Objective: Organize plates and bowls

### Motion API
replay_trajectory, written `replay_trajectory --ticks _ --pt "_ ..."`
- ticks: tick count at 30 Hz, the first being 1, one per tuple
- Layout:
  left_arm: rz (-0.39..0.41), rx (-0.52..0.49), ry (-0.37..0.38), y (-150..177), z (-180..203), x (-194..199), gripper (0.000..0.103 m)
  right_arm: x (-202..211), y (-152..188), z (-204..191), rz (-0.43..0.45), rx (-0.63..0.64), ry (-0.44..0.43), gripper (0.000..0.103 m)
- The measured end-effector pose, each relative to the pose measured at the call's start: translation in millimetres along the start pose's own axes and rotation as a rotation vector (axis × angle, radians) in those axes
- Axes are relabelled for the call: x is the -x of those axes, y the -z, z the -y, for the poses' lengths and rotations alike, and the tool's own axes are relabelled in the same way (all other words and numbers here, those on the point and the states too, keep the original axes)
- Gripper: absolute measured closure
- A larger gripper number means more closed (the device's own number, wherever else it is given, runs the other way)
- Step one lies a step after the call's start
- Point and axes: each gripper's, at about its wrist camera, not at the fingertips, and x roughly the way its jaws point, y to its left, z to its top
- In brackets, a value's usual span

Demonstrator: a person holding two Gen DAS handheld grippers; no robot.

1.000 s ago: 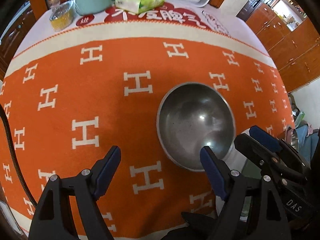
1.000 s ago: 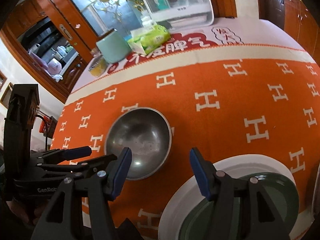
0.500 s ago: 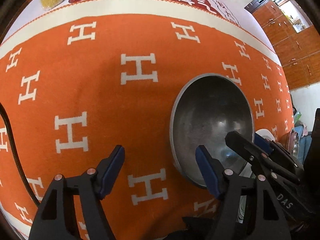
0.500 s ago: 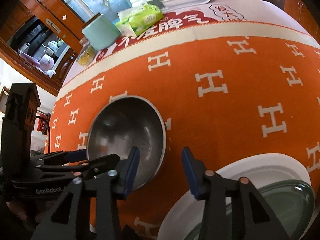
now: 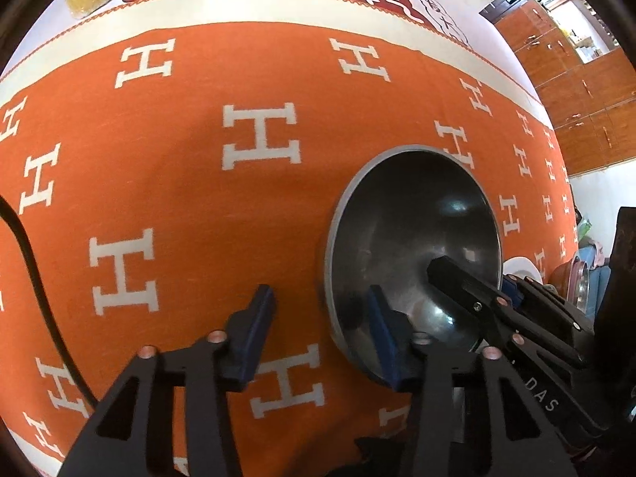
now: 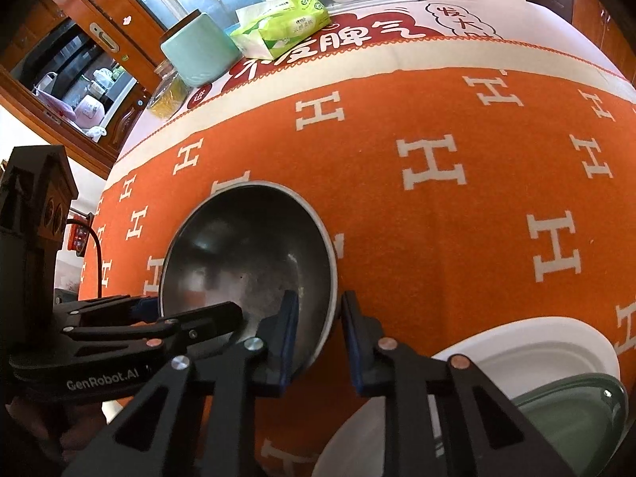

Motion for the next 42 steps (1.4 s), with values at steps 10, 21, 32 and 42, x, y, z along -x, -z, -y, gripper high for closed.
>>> replay_trajectory --ticks 10,21,32,42 --pt "0.004 -0.020 0.018 2.2 10.1 -0.8 0.081 0.4 1.0 -1.3 0.002 0.001 0.003 0.086" --pt "0.010 -0.012 0.011 8.0 8.2 6.3 0.082 10.6 6.3 -5.7 0.026 0.009 0.006 0.088" --pt "0.065 -0.008 0.016 27.1 9.8 35.9 0.084 35.7 13.8 -9.2 0.093 0.041 -0.001 0.091" --pt "0.138 -0.047 -0.024 49.6 31.2 69.7 0.084 68.8 26.8 -9.6 0.167 0.064 -0.018 0.091"
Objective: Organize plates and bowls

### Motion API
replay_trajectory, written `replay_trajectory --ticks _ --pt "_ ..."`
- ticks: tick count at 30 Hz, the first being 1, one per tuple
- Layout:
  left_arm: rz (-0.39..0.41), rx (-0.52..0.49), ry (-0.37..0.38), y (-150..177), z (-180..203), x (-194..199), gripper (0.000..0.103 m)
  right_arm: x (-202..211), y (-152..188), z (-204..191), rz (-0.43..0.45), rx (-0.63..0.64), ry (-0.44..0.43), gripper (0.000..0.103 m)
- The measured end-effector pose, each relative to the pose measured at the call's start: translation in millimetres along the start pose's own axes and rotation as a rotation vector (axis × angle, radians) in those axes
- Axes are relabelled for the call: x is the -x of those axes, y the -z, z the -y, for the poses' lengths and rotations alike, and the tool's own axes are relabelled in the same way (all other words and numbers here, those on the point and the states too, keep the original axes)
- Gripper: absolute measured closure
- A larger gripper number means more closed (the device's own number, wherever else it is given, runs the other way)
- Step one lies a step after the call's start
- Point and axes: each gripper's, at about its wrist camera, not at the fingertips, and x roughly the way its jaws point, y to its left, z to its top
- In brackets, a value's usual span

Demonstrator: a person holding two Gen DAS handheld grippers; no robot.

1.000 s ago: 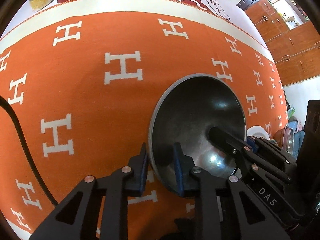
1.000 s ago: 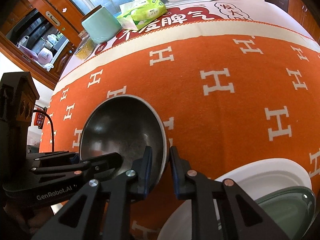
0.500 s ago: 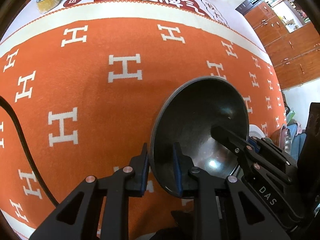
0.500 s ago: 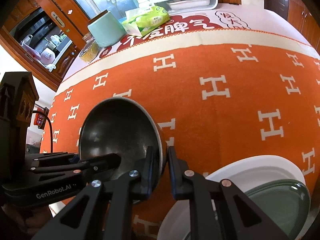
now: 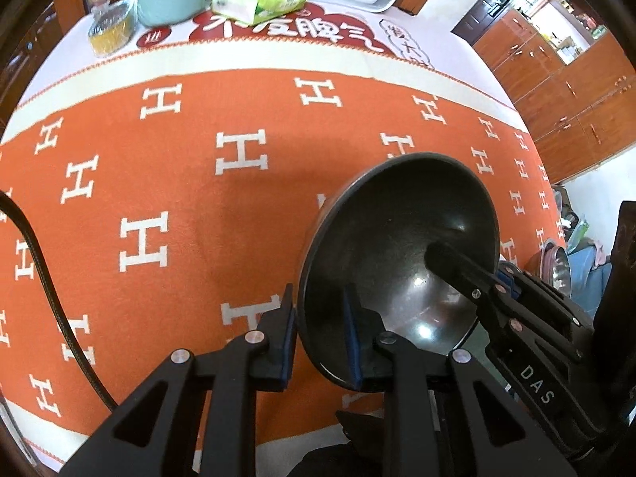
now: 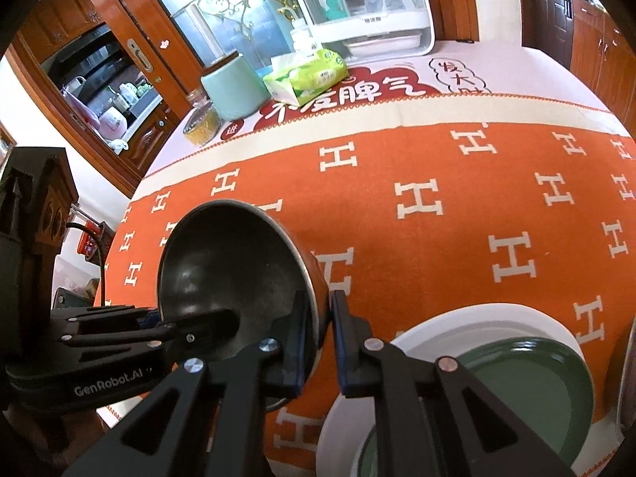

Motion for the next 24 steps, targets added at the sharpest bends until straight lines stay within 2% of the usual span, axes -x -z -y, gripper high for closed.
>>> replay_trajectory --ticks 9,24 --pt "0.059 -0.048 -0.041 16.6 30.5 26.1 0.084 26.6 10.0 7.2 0.037 0.008 -0.014 0.091" --pt "0.099 -0.095 -0.035 40.4 94.8 38.5 0.084 76.4 30.4 41.9 0.092 0.022 0.012 0.091"
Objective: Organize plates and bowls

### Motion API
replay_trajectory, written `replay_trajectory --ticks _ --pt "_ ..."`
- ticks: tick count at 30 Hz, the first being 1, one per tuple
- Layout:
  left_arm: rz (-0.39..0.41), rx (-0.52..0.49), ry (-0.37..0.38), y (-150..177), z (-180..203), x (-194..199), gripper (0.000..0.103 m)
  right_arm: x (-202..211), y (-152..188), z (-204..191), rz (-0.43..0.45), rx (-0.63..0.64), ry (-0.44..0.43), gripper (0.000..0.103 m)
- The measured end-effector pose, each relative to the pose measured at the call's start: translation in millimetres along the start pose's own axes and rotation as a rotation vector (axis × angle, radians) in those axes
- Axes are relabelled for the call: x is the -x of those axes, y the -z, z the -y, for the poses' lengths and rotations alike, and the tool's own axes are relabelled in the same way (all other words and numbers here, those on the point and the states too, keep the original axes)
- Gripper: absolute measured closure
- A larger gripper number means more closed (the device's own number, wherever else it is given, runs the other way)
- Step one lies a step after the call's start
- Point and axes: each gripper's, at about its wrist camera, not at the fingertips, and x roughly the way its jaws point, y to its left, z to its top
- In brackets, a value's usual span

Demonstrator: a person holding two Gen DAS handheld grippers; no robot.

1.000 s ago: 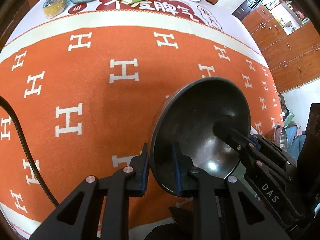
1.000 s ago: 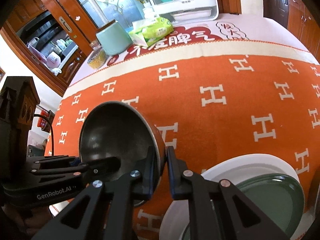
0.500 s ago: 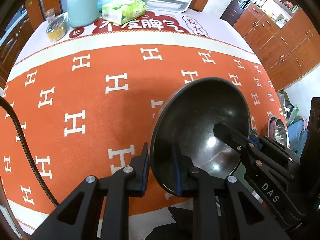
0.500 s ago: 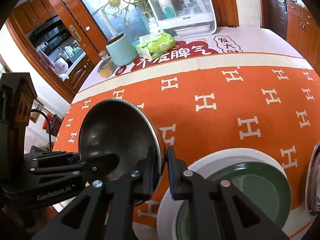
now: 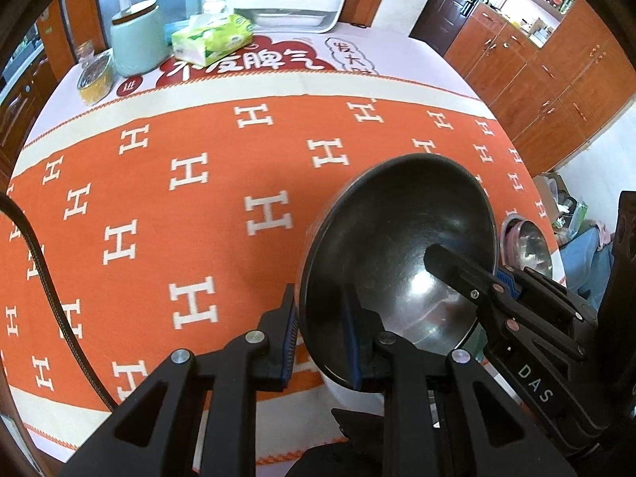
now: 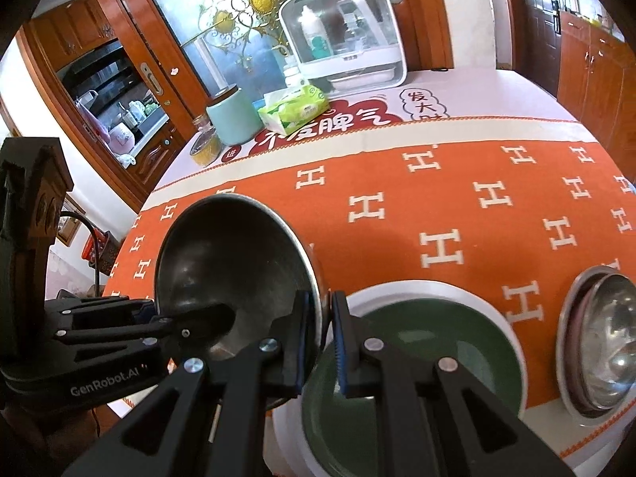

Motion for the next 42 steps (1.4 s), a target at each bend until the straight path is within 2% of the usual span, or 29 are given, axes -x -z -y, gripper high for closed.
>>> replay_trajectory --ticks 21,35,42 --pt "0.023 -0.051 0.049 9.5 121.0 -3.1 0.084 71.7 12.6 94.9 0.031 0.001 0.061 0.091" --pt "-0.001 -0.070 0.089 5.7 202.6 -35.1 0.084 100.5 18.3 171.5 0.008 -0.005 0.112 0.091" --pt "-0.025 -0.054 0.096 4.2 234.3 -56.8 0.084 102.3 21.2 204.4 -0.036 0.019 0.129 0.091"
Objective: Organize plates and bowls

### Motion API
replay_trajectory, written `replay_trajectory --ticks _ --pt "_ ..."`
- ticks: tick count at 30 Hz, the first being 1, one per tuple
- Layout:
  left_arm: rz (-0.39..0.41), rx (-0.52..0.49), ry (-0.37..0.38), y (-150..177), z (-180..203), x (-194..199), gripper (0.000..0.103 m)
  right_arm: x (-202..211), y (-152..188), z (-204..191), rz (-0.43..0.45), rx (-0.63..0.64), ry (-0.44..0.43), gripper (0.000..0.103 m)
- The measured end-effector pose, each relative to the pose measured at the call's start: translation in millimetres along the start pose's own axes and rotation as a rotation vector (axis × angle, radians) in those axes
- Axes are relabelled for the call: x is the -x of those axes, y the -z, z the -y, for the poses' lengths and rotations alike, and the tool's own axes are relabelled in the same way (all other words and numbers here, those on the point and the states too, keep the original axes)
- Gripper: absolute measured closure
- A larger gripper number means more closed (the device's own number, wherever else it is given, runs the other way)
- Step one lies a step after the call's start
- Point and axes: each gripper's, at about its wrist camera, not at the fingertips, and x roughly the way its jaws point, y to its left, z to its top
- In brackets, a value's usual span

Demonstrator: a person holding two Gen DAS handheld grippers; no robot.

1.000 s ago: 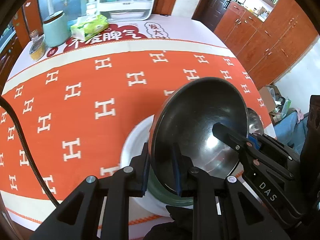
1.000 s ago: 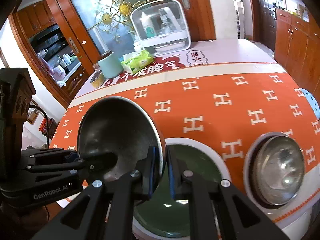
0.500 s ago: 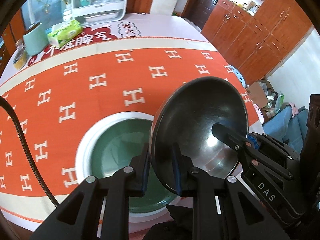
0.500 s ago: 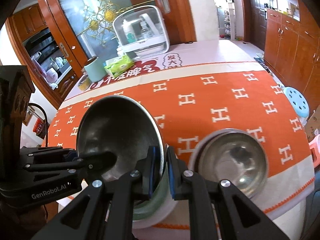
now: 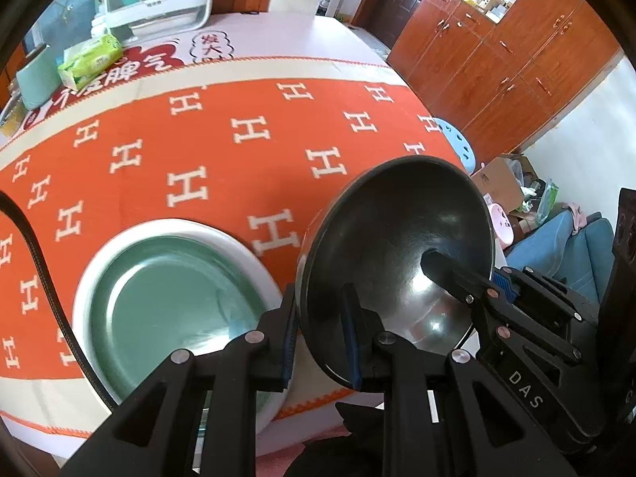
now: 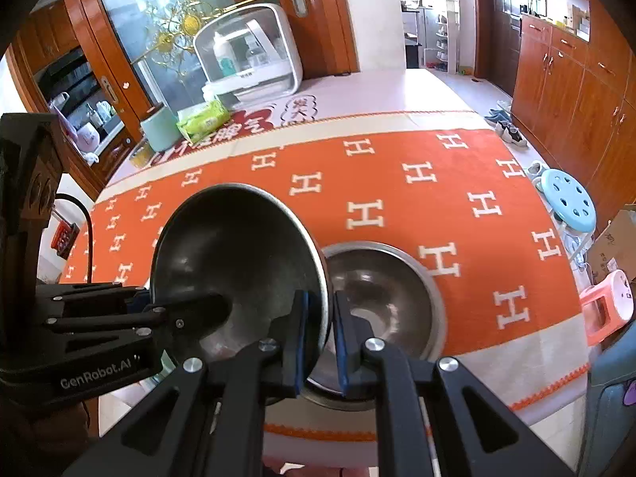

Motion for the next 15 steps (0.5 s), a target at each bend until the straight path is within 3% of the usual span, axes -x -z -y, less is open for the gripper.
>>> replay_trajectory --ticks 15 --pt "-0.093 0.046 -0.021 1.1 33.7 -48.8 0.084 -28.5 3.5 50.7 -0.134 0.008 0.027 0.090"
